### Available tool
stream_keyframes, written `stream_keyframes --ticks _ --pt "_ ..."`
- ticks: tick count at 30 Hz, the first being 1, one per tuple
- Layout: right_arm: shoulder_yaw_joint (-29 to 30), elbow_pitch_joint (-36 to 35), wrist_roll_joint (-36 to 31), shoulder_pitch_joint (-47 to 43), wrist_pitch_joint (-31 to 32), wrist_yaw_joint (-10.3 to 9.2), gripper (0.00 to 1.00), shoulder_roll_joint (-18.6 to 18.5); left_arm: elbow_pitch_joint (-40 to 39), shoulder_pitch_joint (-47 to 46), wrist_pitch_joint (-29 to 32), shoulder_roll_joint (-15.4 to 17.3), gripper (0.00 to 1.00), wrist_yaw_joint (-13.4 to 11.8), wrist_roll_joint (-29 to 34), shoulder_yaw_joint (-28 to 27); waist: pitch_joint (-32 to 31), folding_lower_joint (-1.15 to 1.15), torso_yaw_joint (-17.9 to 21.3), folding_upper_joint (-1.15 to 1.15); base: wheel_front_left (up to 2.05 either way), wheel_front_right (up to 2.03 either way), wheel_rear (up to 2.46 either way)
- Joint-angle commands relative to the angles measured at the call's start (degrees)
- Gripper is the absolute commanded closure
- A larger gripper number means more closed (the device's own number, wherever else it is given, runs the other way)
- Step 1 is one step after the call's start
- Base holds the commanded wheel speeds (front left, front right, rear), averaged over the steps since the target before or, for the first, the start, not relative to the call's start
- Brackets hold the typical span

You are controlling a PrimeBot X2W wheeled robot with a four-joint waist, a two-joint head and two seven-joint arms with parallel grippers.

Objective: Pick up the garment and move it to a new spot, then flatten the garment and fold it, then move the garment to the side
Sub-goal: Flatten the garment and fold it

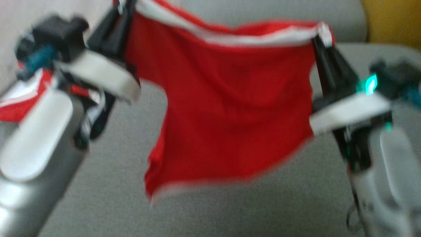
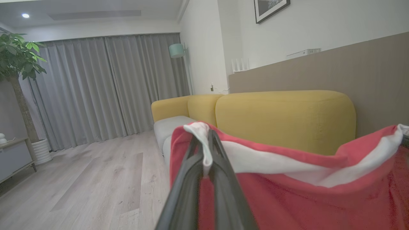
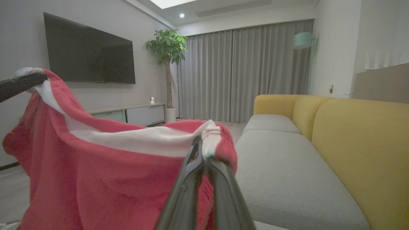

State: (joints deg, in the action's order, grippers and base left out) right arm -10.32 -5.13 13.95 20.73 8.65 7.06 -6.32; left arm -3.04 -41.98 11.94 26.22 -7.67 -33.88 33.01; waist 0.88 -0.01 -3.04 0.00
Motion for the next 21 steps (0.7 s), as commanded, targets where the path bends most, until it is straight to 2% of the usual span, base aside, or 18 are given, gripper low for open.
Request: stream_keyframes --ticks 1,6,7,12,16,21 --pt "-1.6 0.2 0.0 8.1 -0.5 0.43 1.0 -0.2 0.5 -7.4 -0.5 1.1 1.0 0.7 0.4 -3.5 6.5 0.01 2.2 0.0 0.0 0.0 0.0" --pt "-2.6 12.9 -1.9 25.2 -5.7 0.43 1.0 0.8 10.1 -18.2 -3.8 -0.4 1.0 2.9 2.5 -4.6 14.0 0.01 4.2 0.0 0.0 0.0 0.0" --pt "-2.6 12.9 -1.9 25.2 -5.7 0.43 1.0 0.8 10.1 -18.2 -3.8 -0.4 1.0 2.9 2.5 -4.6 14.0 0.01 4.2 0.0 0.0 0.0 0.0" --pt "-2.4 25.6 -3.9 37.9 -12.4 0.43 1.0 2.6 19.0 -26.1 -8.7 -3.1 1.0 4.2 3.7 -5.3 19.6 0.01 5.1 0.0 0.0 0.0 0.0" --pt "-3.8 35.1 -5.9 40.5 -17.1 0.43 1.0 3.2 24.8 -25.4 -11.7 -5.6 1.0 5.2 2.7 -4.7 22.7 0.01 4.9 0.0 0.0 0.0 0.0" --pt "-9.4 44.4 -4.9 35.2 -21.7 0.43 1.0 3.4 30.5 -17.6 -15.3 -7.6 1.0 6.7 0.3 -3.7 24.0 0.01 4.3 0.0 0.0 0.0 0.0"
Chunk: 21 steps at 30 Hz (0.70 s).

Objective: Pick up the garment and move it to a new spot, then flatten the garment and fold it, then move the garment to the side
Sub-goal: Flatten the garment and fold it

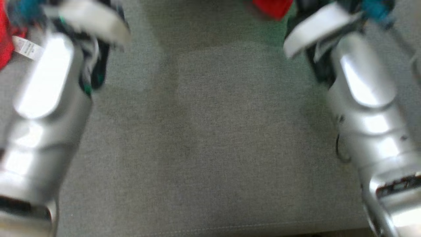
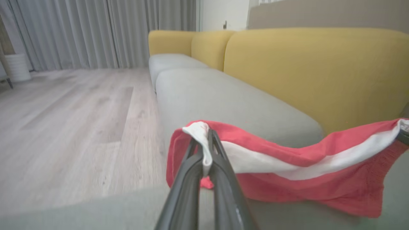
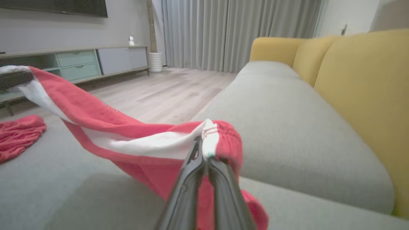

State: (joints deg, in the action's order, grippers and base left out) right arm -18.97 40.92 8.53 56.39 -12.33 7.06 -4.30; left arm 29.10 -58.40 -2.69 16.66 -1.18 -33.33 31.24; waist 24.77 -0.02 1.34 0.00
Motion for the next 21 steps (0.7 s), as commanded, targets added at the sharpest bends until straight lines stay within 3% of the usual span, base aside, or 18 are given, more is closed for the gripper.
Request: stream_keyframes --ticks 1,5,10,18,21 --pt "-1.5 -1.1 1.2 -1.6 -1.2 0.43 1.0 1.4 -1.3 0.4 -1.3 1.8 1.0 0.3 -0.8 -1.9 0.1 0.02 -0.1 0.0 0.0 0.0 0.0" --pt "-3.8 -1.6 3.9 -6.6 -2.3 0.43 1.0 1.4 -1.5 6.9 -3.5 1.9 1.0 0.5 -2.4 -2.1 -0.8 0.02 0.0 0.0 0.0 0.0 0.0" --pt "-3.8 -7.0 5.9 -14.0 -2.6 0.43 1.0 1.4 -5.5 15.5 -6.7 2.5 1.0 -1.0 -4.4 -3.3 -3.6 0.02 -0.3 0.0 0.0 0.0 0.0" --pt "-1.3 -19.3 5.9 -30.4 -2.7 0.43 1.0 1.2 -17.0 31.5 -7.6 4.6 1.0 -4.8 -5.4 -2.4 -11.8 0.02 -2.0 0.0 0.0 0.0 0.0" --pt "-1.0 -23.2 4.8 -36.8 -2.6 0.43 1.0 0.5 -22.9 38.1 -6.3 6.5 1.0 -7.5 -5.6 -2.2 -15.2 0.02 -2.6 0.0 0.0 0.0 0.0"
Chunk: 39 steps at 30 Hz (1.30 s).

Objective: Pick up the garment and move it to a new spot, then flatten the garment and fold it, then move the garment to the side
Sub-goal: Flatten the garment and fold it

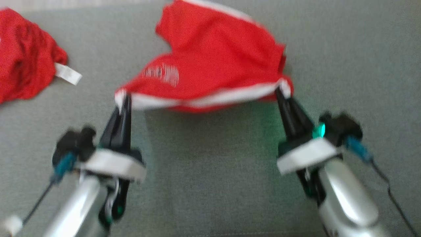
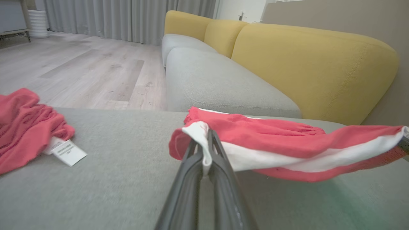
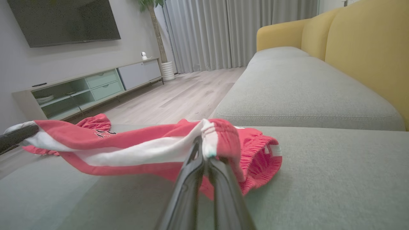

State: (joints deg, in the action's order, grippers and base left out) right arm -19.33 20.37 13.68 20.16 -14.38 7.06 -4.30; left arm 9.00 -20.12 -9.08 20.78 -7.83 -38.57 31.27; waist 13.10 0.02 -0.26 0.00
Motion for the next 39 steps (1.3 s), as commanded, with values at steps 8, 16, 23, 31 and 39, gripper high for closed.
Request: stream_keyframes --ticks 8,16,23,31,39 --pt "1.8 -15.0 -1.6 -16.7 3.3 0.43 1.0 -0.7 -16.8 15.1 2.7 5.0 1.0 -9.0 -2.1 -3.0 -12.2 -0.02 -2.3 0.0 0.0 0.0 0.0" --pt "3.9 -31.6 -3.0 -31.6 10.5 0.43 1.0 -0.1 -28.3 24.4 6.9 8.0 1.0 -14.6 -1.6 -1.5 -15.2 -0.02 -3.2 0.0 0.0 0.0 0.0" --pt "4.2 -32.9 -1.8 -35.2 12.5 0.43 1.0 0.7 -28.5 23.6 10.3 9.1 1.0 -13.9 -3.0 -0.9 -13.9 -0.02 -2.7 0.0 0.0 0.0 0.0" --pt "5.1 -25.2 0.9 -29.1 10.7 0.43 1.0 1.4 -17.5 10.7 14.9 10.0 1.0 -6.9 -1.8 1.2 -7.8 -0.02 -0.2 0.0 0.0 0.0 0.0" --pt "2.7 -15.8 4.9 -17.4 9.0 0.43 1.0 1.4 -1.5 -9.5 23.6 9.2 1.0 1.9 0.1 4.4 0.1 -0.02 5.3 0.0 0.0 0.0 0.0"
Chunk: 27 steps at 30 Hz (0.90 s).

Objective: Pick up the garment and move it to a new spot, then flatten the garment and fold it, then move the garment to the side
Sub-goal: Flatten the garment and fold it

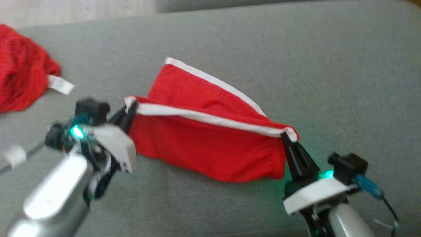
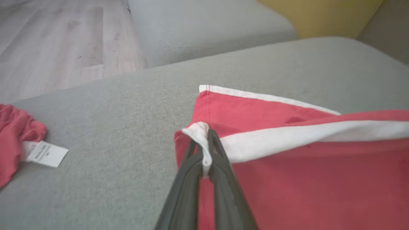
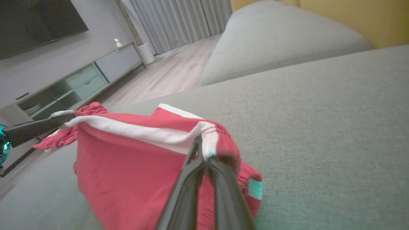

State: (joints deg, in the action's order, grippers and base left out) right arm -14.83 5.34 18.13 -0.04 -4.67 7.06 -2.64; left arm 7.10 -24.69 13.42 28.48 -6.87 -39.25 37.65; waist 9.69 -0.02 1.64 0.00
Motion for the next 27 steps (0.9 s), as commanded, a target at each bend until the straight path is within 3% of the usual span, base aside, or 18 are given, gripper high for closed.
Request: stream_keyframes --ticks 1,10,20,21,23,24,27 --pt "-2.5 0.5 0.9 4.3 -0.9 0.43 1.0 -0.2 2.7 -7.3 2.3 1.4 1.0 2.0 1.0 -1.5 4.4 0.02 4.1 0.0 0.0 0.0 0.0" --pt "-7.6 9.7 4.9 14.1 -4.9 0.43 1.0 -0.2 19.0 -21.0 6.9 -1.7 1.0 8.1 1.8 0.7 9.2 0.02 9.7 0.0 0.0 0.0 0.0" --pt "-12.3 15.2 7.6 18.7 -7.5 0.43 1.0 -0.2 29.0 -25.5 6.6 -3.2 1.0 9.8 1.3 0.7 10.2 0.02 12.5 0.0 0.0 0.0 0.0" --pt "-12.6 15.6 7.9 19.1 -7.8 0.43 0.96 -0.2 29.8 -25.9 6.3 -3.2 1.0 9.9 1.3 0.7 10.2 0.02 12.6 0.0 0.0 0.0 0.0" --pt "-13.4 16.3 8.5 19.9 -8.3 0.43 0.58 -0.2 31.2 -26.8 5.1 -3.2 0.3 10.0 1.5 0.4 10.1 0.02 12.7 0.0 0.0 0.0 0.0" --pt "-14.0 16.6 8.7 20.2 -8.5 0.43 0.0 -0.2 31.8 -27.1 4.6 -3.3 0.0 10.0 1.5 0.3 10.1 0.02 12.7 0.0 0.0 0.0 0.0" --pt "-15.1 17.2 9.1 20.9 -9.0 0.43 0.0 -0.2 33.3 -28.0 3.1 -3.8 0.0 10.0 1.3 -0.1 9.9 0.02 12.3 0.0 0.0 0.0 0.0"
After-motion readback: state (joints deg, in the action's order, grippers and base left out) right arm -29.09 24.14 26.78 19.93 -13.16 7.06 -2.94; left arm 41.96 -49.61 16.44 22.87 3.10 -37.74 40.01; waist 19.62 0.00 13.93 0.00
